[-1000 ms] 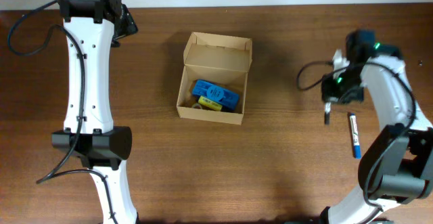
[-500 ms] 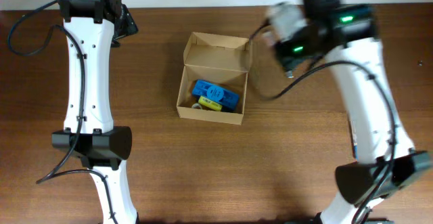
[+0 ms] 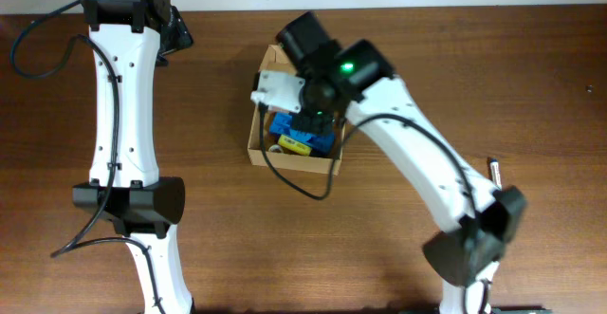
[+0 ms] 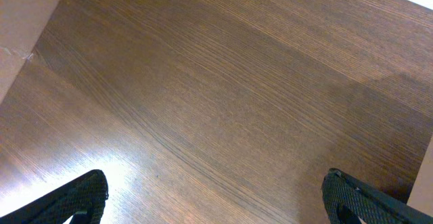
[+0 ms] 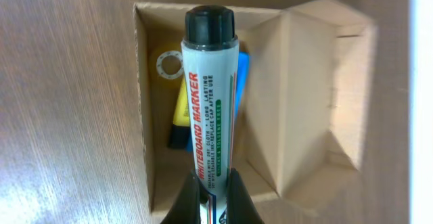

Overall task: Pack container
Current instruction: 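Carry the black-capped marker into the box and release it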

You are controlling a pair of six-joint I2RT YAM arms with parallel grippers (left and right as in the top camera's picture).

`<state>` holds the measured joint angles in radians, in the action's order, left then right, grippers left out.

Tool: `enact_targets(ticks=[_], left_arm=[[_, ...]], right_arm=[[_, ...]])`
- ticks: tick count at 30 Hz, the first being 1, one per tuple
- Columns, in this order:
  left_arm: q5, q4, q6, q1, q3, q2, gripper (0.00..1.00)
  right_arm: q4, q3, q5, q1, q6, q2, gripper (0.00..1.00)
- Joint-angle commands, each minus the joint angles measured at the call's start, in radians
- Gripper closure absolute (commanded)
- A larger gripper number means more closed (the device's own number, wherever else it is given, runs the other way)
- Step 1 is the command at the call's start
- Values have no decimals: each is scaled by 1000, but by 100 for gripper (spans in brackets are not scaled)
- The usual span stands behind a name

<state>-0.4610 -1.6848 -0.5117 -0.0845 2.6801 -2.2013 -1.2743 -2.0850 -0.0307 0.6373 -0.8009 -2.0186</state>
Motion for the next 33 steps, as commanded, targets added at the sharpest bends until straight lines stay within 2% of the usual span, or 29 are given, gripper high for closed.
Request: enact_targets(ticks=[1,12,23,25,28,33], left_arm=[[-14,-2,13,2,8,4,0],[-14,-2,13,2,8,4,0],[-14,-2,13,2,8,4,0],[-14,-2,13,2,8,4,0],[-14,-2,13,2,8,4,0],[-14,-2,13,2,8,4,0]], right_arm=[[19,-13,17,13,-34,-80,96],[87,-13,24,8,-32,-290,96],[106,-6,-48,5,11,-347,96],[116,-6,-47,5,32,-347,77],[109,-6,-29,5,37,-347,63],[99,-8,34,5,89,-327,57]])
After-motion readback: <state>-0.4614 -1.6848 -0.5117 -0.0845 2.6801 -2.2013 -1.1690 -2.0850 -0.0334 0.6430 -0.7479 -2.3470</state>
